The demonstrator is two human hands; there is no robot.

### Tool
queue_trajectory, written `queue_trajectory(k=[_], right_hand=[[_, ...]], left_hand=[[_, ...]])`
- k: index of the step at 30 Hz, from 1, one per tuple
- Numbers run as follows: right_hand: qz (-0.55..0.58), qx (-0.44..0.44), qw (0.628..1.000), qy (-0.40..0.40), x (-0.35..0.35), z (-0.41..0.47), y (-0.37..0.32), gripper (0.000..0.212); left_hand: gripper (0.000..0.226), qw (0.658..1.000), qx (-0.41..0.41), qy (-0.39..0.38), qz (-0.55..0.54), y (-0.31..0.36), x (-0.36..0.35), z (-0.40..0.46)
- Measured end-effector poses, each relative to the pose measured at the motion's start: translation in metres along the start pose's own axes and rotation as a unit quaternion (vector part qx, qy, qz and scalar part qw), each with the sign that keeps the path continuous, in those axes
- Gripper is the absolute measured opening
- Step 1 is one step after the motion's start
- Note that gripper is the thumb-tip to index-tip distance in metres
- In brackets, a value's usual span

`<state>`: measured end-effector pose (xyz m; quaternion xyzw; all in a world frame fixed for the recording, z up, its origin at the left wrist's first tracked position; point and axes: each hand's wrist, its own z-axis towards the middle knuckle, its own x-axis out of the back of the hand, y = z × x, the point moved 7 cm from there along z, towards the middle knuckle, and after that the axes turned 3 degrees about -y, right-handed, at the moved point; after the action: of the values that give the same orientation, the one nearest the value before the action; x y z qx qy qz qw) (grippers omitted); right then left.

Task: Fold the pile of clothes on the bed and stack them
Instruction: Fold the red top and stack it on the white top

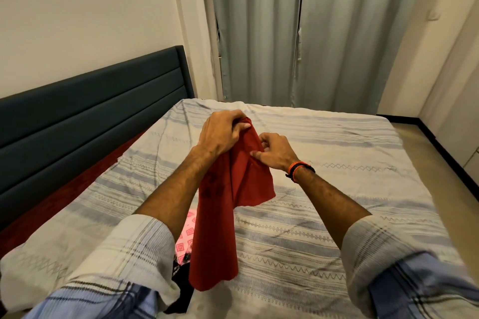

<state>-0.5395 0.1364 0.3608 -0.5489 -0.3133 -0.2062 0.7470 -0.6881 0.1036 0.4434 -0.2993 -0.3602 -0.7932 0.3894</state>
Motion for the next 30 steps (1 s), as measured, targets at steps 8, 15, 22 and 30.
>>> queue_trajectory(k=[8,15,22,30], right_hand=[[-0.009,-0.033,0.997,-0.072,-0.012,-0.001,0.017,0.022],[0.052,-0.047,0.990,-0.125,-0.013,-0.002,0.038,0.031],[0.019,-0.055,0.970,-0.235,-0.009,-0.018,0.052,0.033],[-0.107,-0.062,0.982,-0.139,0.034,-0.009,0.054,0.025]], left_hand=[[0.025,0.999,0.021,0.023,-0.033,-0.008,0.010,-0.004],[0.023,0.994,0.055,0.051,-0.083,-0.024,0.020,-0.008],[0.021,0.990,0.065,-0.016,-0.122,-0.039,0.009,-0.010],[0.038,0.978,0.129,-0.097,-0.132,-0.056,-0.003,-0.023]])
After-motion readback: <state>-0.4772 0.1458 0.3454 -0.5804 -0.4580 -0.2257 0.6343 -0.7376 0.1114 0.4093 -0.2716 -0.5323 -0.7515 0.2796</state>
